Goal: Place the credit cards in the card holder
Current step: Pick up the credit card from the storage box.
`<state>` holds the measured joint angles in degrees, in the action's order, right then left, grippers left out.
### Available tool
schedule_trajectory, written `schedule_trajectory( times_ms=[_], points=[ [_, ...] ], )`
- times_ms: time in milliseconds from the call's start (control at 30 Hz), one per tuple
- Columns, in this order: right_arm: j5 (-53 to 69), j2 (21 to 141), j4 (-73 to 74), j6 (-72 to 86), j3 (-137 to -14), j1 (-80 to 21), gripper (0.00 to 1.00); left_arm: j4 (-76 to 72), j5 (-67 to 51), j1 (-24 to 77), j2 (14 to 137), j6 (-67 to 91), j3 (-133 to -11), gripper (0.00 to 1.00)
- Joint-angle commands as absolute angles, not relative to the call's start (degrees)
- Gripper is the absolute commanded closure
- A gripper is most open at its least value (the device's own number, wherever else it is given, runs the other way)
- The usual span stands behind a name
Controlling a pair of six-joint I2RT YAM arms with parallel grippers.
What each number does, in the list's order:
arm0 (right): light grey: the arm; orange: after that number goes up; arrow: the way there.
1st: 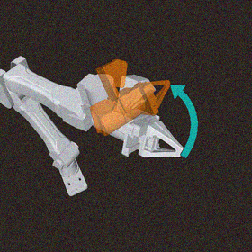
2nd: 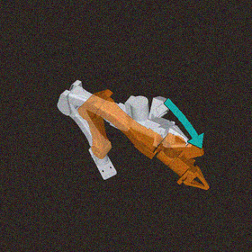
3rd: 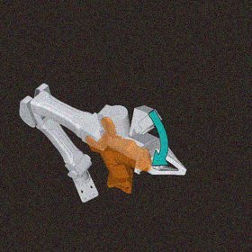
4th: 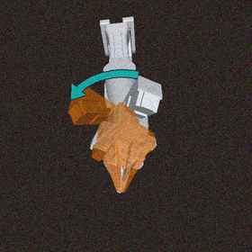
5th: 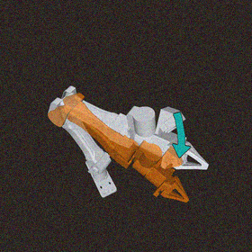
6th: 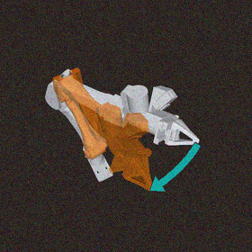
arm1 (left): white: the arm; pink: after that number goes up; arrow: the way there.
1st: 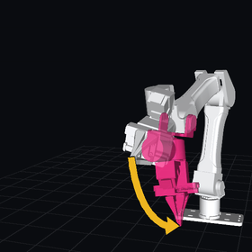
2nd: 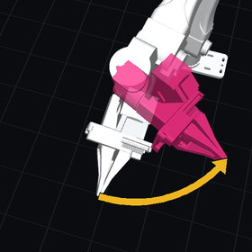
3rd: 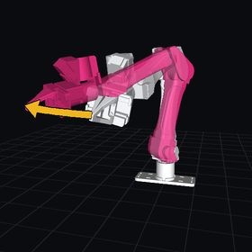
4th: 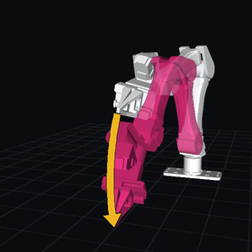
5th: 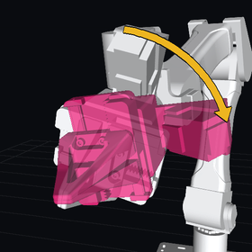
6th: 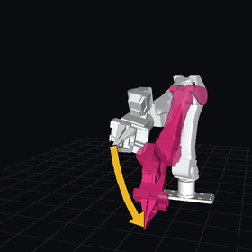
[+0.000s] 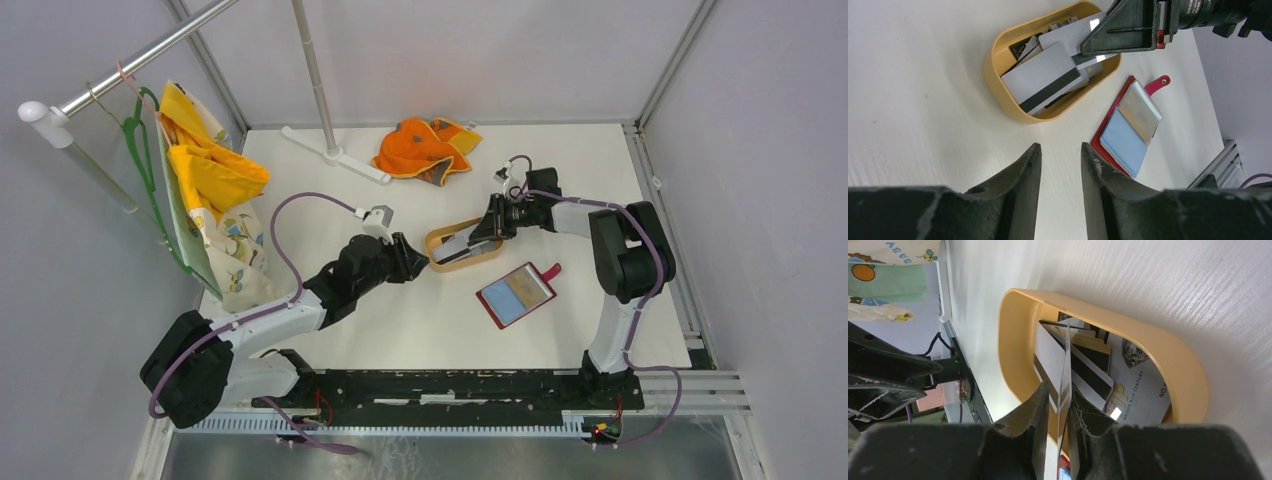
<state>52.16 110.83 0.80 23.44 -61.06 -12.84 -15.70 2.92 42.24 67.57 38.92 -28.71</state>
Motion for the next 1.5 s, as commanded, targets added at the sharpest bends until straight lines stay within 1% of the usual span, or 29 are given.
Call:
schedule_trajectory(
  times_ms=[0,200,233,333,400,500,567,800,900,1067,1133,1200,1333,1400,1467],
  points=[
    [51.19,108.35,2.12,21.25,-63.83,-12.58,0.77,-16.61,3.62,42.45,66.41,39.9,-29.52,0.59],
    [51.24,107.82,2.34,21.21,-63.82,-11.96,0.79,-16.47,3.63,42.46,66.36,39.81,-29.66,0.59],
    [51.11,107.79,2.46,21.18,-63.9,-11.77,0.81,-16.44,3.58,42.52,66.37,39.81,-29.78,0.59],
    [50.19,107.55,3.68,19.73,-64.44,-11.32,0.94,-16.42,3.59,42.5,66.36,39.81,-29.88,0.59],
    [49.49,107.17,4.89,18.32,-64.97,-11.02,1.0,-16.43,3.36,42.43,66.38,39.81,-30.03,0.59],
    [50.15,105.92,5.93,15.9,-65.61,-10.21,1.0,-16.54,2.98,42.42,65.92,39.81,-30.06,0.59],
    [51.06,104.64,6.17,13.74,-65.79,-9.61,1.0,-17.45,2.19,42.49,65.25,39.9,-29.72,0.56],
    [58.18,98.87,8.57,2.65,-65.55,-8.85,1.0,-24.52,-3.58,42.43,62.06,39.86,-26.98,0.33],
    [64.07,95.9,10.02,-3.5,-64.31,-8.85,1.0,-27.38,-6.03,42.45,59.93,39.23,-25.37,0.27],
    [70.1,88.84,18.02,-18.9,-59.53,-8.88,1.0,-31.83,-11.19,42.48,55.75,37.27,-21.87,0.17],
    [72.98,85.04,18.4,-24.42,-55.12,-8.92,1.0,-32.59,-14.12,42.46,54.72,35.78,-21.23,0.17],
    [75.25,80.91,15.96,-26.63,-49.81,-8.95,1.0,-34.94,-17.55,42.44,54.12,35.01,-19.84,0.17],
    [79.94,72.14,10.84,-30.58,-41.8,-8.95,1.0,-46.46,-24.62,42.51,53.39,35.84,-14.62,0.17],
    [81.23,68.41,6.37,-30.03,-38.13,-9.19,1.0,-48.49,-26.81,42.77,53.46,35.12,-13.59,0.17],
    [81.47,65.63,1.41,-28.05,-34.78,-9.61,1.0,-47.33,-28.13,43.62,53.82,32.66,-14.24,0.17]
  ],
)
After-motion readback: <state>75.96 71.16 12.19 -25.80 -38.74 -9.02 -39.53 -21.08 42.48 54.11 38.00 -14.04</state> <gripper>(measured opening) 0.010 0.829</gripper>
